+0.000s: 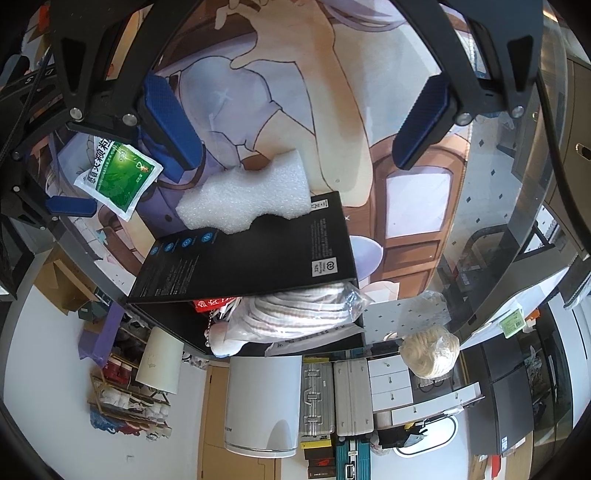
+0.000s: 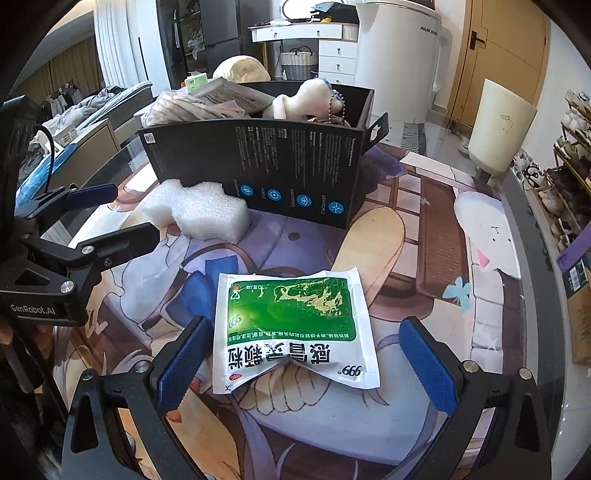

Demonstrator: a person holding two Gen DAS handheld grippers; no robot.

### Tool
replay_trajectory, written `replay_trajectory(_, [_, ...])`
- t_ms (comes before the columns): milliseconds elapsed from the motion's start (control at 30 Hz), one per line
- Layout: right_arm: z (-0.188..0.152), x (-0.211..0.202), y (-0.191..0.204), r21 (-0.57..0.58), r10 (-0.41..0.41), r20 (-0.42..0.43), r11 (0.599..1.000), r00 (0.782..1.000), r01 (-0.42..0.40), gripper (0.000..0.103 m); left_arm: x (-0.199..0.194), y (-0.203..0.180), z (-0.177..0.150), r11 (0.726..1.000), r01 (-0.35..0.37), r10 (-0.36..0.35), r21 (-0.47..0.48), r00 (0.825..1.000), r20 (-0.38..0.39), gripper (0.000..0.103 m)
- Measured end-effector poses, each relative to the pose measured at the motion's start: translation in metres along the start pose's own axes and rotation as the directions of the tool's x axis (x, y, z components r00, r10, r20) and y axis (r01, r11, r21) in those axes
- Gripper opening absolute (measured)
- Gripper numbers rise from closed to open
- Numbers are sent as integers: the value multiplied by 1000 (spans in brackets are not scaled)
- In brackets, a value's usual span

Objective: Organize soft objects
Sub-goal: 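Move both grippers back toward the remaining green sachet beside the box, then close the right gripper on the green sachet while the left approaches the white foam block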

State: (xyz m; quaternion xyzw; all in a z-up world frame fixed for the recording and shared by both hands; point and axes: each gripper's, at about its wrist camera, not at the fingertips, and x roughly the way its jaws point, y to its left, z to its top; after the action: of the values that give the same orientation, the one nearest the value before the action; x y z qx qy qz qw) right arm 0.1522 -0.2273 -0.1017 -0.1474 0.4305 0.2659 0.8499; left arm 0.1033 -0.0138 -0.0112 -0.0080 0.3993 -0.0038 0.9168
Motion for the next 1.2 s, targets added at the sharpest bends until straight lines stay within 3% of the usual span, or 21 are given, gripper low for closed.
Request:
replay_trajectory(400, [0, 1, -5, 4, -6, -2, 1000, 1000, 6, 102, 3, -5, 2, 999, -38, 38, 31, 999, -9, 103])
replay_trajectory(833, [1, 0, -12, 14, -29, 5, 999, 1000, 29, 101, 11, -13, 10, 1000, 29, -29, 4, 999, -31, 103])
replay_trajectory(1000, [0, -3, -14, 13, -9, 10, 1000, 1000, 8, 81, 16, -19, 13, 999, 49, -48, 4, 998, -43, 103])
replay_trajectory(1200, [0, -6, -15, 8, -5, 23, 1000, 1000, 5, 68, 20, -24, 15, 998, 58, -57, 4, 997, -54, 103])
